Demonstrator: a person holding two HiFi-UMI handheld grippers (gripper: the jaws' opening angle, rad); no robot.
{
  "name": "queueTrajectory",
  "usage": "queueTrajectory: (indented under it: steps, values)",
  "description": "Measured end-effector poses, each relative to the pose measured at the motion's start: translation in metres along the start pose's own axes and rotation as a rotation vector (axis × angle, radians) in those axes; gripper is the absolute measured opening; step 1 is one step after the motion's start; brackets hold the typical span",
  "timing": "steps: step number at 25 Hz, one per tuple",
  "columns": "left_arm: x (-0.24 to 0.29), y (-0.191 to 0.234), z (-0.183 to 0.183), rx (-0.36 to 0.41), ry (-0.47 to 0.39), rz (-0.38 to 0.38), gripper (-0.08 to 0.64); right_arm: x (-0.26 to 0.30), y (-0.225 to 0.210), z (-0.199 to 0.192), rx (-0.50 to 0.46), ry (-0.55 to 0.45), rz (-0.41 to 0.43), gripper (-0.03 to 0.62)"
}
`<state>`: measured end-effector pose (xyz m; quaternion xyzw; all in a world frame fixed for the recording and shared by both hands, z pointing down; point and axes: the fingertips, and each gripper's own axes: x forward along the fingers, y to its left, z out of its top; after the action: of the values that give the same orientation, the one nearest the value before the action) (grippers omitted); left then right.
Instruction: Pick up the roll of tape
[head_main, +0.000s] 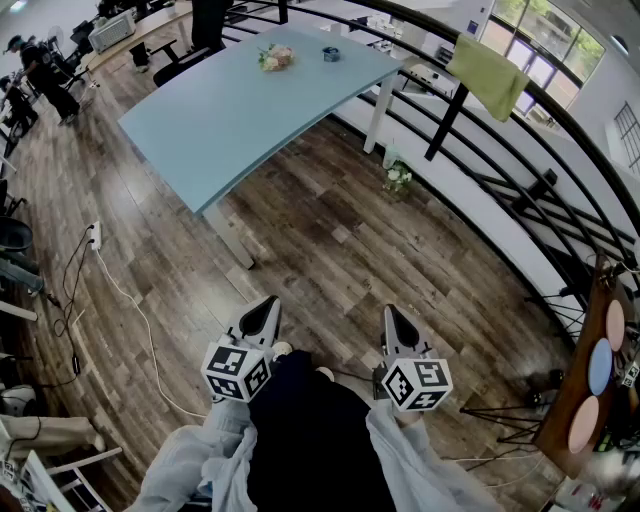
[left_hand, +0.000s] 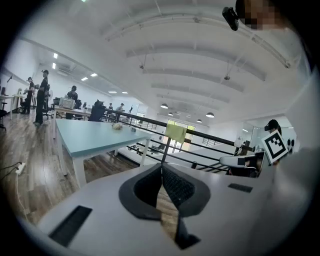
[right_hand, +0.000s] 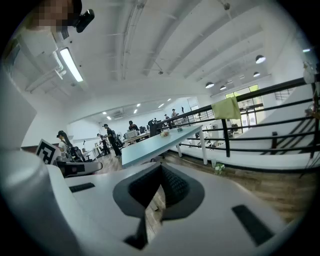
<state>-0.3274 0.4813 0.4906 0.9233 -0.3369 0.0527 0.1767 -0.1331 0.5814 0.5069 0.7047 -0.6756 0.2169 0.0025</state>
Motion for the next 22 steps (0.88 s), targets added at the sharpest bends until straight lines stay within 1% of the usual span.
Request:
queueTrajectory:
  steps: [2,4,7,9,12,17,22]
  values:
    - [-0.007,-0.004,-0.002,0.002,-0.002,-0.003,0.017,-0.004,0.007,0.002,0.017,-0.023,0.034,0.006]
    - [-0.012,-0.006,-0.004,0.011,0.002,0.002,0.017,-0.008,0.011,0.003,0.027,-0.038,0.051,0.006]
    - [-0.019,-0.008,-0.006,0.023,0.006,0.019,0.017,-0.010,0.010,0.003,-0.001,-0.025,0.039,0.006]
    - [-0.022,-0.007,-0.006,0.015,0.003,0.027,0.017,-0.010,0.008,0.004,-0.028,-0.017,0.021,0.006]
    - [-0.023,-0.002,-0.005,0.005,0.001,0.045,0.017,-0.009,0.005,0.008,-0.040,-0.039,-0.002,0.006]
    - [-0.009,0.005,-0.004,0.003,0.007,0.047,0.017,0.007,0.000,0.012,-0.034,-0.034,-0.005,0.006]
    - [0.020,0.011,0.004,0.027,0.013,0.035,0.017,0.034,-0.006,0.023,-0.033,-0.035,0.003,0.006]
